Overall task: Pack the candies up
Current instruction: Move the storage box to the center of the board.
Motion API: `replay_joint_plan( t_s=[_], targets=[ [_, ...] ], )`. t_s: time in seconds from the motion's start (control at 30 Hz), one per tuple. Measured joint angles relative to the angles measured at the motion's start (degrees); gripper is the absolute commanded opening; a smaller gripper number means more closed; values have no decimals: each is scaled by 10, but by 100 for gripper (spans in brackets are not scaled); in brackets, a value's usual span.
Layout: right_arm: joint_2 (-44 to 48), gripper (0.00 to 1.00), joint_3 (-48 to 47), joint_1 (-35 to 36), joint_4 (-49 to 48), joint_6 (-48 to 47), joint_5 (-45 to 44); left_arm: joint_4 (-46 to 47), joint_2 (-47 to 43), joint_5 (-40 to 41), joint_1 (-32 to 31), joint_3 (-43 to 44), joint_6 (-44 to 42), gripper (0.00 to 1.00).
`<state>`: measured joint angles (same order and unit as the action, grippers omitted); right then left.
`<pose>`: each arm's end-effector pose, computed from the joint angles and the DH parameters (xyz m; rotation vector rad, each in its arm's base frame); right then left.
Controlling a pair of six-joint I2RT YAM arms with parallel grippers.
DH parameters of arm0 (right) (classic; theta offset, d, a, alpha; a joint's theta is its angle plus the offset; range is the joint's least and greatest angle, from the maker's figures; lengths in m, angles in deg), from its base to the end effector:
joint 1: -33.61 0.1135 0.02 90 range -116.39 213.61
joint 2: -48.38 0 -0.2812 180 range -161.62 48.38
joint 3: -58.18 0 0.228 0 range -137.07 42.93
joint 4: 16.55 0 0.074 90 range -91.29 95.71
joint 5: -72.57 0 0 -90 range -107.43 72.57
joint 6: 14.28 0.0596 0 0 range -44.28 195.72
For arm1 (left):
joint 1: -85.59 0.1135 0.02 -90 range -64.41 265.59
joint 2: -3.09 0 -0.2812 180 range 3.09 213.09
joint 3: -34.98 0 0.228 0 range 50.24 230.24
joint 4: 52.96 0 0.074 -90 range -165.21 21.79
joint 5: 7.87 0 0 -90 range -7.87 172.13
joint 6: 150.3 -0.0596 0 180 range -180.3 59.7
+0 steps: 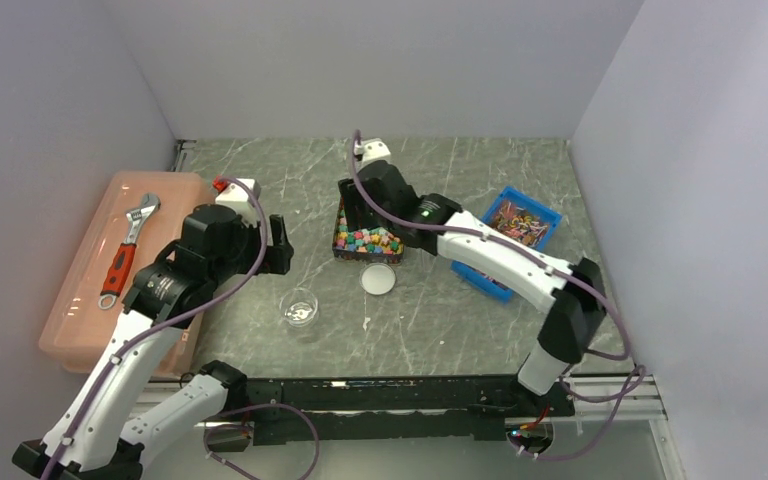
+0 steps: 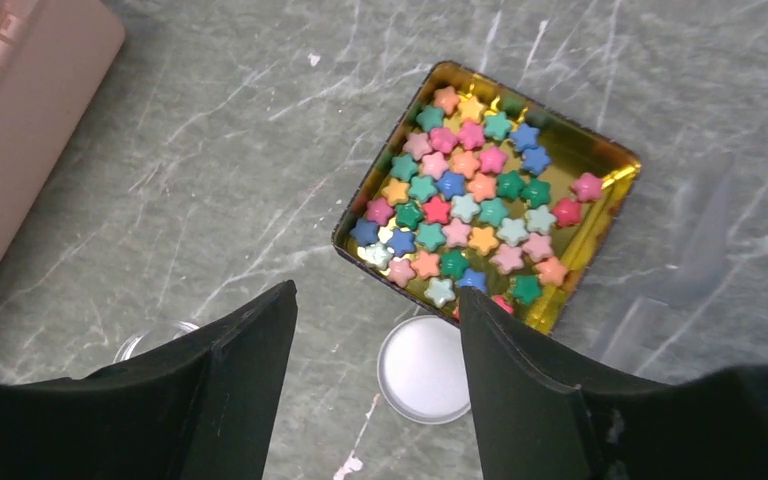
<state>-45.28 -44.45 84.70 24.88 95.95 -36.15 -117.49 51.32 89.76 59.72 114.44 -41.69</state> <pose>0.2493 0.2784 0.3597 -0.3792 2.0951 0.3948 0.1284 -0.0535 0.3684 0.0592 2.1614 -0.3079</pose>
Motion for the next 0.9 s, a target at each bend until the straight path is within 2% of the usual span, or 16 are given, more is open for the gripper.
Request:
replay_joint_plan(
  t_s=[0.43,0.9],
  targets=[
    [-198,52,-142,-2,24,59,26,6,-76,7,0,-89,19,99],
    [-327,45,-239,-24,56,118,28,55,-123,2,0,-169,18,99]
  ],
)
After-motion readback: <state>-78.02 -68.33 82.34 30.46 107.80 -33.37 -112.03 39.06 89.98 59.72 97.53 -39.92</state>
